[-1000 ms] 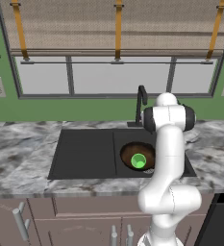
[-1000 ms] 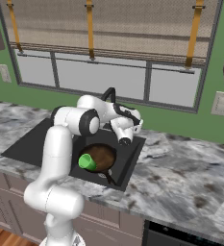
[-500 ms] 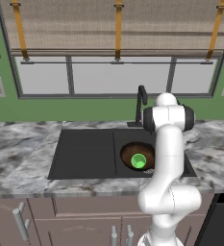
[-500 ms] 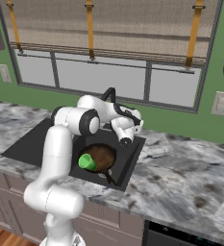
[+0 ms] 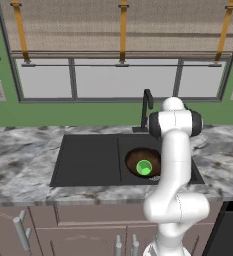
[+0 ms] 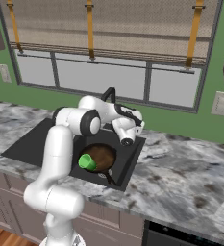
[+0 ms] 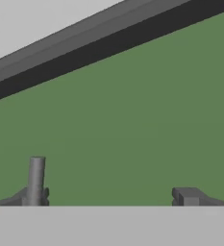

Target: Pick the cup and pan and place them in the sink. Then turn on the water.

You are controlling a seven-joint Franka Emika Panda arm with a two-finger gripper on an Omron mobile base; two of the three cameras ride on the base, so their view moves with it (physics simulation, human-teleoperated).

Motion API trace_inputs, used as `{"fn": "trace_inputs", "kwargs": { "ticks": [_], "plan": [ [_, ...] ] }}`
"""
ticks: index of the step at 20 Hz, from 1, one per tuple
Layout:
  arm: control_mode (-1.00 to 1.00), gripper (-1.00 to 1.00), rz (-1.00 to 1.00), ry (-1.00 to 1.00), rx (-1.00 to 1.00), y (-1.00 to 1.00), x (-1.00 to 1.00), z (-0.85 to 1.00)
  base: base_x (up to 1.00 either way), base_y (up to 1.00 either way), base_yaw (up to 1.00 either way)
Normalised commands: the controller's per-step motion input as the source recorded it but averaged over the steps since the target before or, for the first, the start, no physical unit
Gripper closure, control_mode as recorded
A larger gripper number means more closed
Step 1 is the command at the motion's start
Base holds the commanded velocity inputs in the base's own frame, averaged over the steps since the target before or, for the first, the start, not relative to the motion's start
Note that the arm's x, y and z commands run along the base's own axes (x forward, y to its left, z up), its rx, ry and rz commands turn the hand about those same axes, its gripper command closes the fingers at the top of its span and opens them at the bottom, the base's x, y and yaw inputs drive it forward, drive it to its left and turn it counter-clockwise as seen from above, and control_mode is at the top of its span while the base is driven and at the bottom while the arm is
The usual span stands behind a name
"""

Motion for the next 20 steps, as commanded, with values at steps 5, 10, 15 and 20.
{"fn": "trace_inputs", "kwargs": {
  "ticks": [5,10,15,20],
  "plan": [
    [-1.0,-1.0,0.0,0.0,0.08,-0.88,0.0,-0.01,0.0,0.0,0.0],
    [-1.0,-1.0,0.0,0.0,0.06,-0.89,0.0,0.0,0.0,0.0,0.0],
    [-1.0,-1.0,-0.01,0.0,0.06,-0.83,0.0,0.0,0.0,0.0,0.0],
    [-1.0,-1.0,-0.01,0.0,0.03,-0.43,0.0,-0.01,0.0,0.0,0.0]
  ]
}}
